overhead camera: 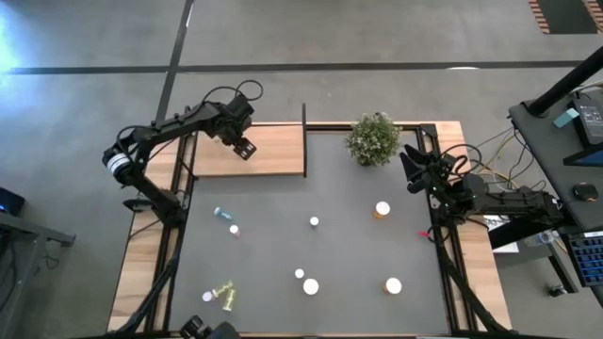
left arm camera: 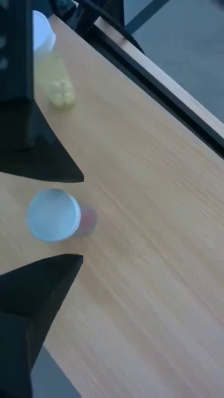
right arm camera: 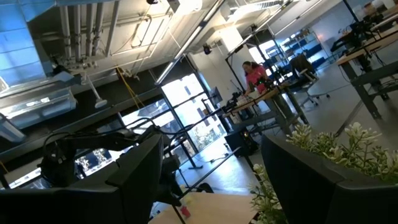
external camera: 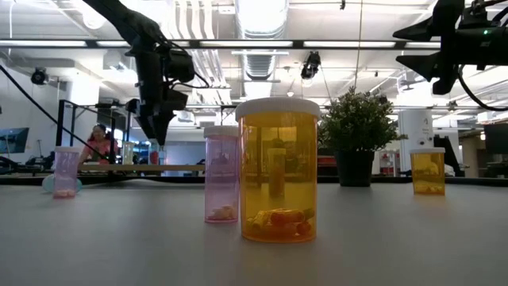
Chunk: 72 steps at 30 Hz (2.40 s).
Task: Pick and place medicine bottles onto shelf by color
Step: Put the middle blue pill bottle on the shelf
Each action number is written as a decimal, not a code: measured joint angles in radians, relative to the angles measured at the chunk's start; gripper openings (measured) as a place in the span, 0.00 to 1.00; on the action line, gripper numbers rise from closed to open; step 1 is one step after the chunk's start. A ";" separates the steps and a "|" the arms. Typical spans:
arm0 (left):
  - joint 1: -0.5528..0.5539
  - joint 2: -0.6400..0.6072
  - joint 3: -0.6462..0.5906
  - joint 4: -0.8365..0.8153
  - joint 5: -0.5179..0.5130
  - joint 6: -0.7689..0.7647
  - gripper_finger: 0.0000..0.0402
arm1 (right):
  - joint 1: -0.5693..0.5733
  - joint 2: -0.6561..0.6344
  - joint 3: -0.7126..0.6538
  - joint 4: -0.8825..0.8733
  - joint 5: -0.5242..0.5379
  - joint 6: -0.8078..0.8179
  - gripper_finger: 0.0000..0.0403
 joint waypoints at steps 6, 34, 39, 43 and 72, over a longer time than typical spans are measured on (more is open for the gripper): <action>0.002 0.000 0.000 -0.007 0.000 0.000 0.36 | 0.000 0.000 0.000 0.000 0.000 0.000 0.65; 0.021 0.000 -0.003 0.013 -0.022 0.006 0.31 | 0.000 0.000 0.000 0.000 0.000 0.000 0.65; 0.055 0.000 -0.003 0.047 -0.032 0.006 0.31 | 0.000 0.000 0.000 0.000 0.000 0.000 0.65; 0.085 -0.001 -0.003 0.060 -0.032 0.006 0.31 | 0.000 0.000 0.000 0.000 0.000 0.000 0.65; 0.141 0.002 -0.012 0.095 -0.035 0.058 0.31 | 0.000 0.000 0.000 0.000 0.000 0.000 0.65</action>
